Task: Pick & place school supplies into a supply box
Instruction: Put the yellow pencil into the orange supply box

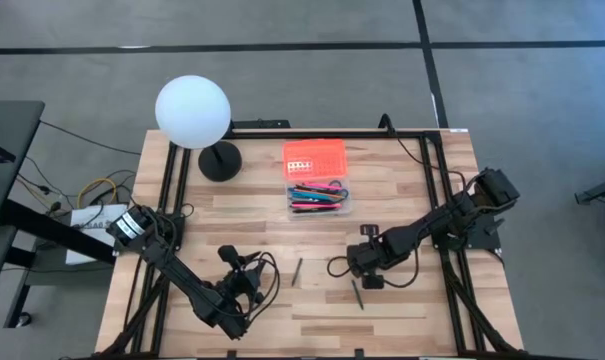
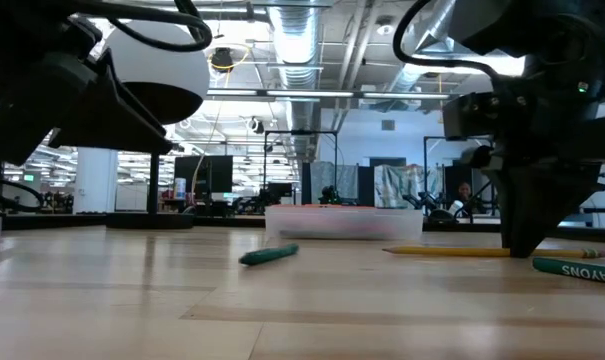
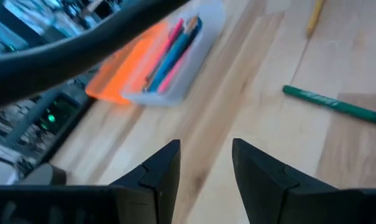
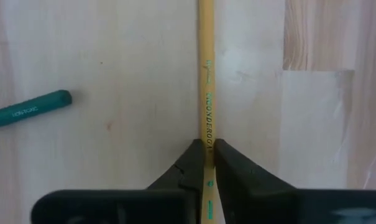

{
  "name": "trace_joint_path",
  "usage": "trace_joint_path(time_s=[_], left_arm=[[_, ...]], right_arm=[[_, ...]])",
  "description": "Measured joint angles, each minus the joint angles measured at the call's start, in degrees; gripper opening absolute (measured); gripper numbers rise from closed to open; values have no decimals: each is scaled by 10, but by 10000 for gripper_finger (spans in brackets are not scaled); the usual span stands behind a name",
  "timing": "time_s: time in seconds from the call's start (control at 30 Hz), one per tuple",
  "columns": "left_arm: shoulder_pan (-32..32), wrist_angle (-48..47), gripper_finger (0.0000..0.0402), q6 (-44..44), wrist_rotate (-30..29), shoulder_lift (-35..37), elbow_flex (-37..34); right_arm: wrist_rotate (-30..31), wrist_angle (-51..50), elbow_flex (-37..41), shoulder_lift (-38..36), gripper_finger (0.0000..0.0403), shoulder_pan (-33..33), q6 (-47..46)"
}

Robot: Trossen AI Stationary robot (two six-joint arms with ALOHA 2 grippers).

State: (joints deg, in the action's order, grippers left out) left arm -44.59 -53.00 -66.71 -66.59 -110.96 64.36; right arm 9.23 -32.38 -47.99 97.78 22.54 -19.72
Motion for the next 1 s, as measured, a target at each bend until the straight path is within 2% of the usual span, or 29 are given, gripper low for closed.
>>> trace_joint_path(time_s=[0.17,0.3,0.4,0.53,0.7,1.0], left_arm=[[15,10,141,2,59,-7,0],[25,74,140,55,65,-17,-19],[38,143,134,97,92,-17,-51],[54,211,123,119,105,-16,-91],[64,259,113,121,126,-13,-113],[79,330,112,188,159,-12,-127]], right_arm=[[-15,0,0,0,38,-10,-19],[-18,6,0,-1,39,-13,-19],[-18,10,1,-1,35,-12,-15],[-18,11,1,-1,30,-12,-14],[-17,13,2,-1,29,-12,-13],[-17,13,2,-1,20,-12,-8]])
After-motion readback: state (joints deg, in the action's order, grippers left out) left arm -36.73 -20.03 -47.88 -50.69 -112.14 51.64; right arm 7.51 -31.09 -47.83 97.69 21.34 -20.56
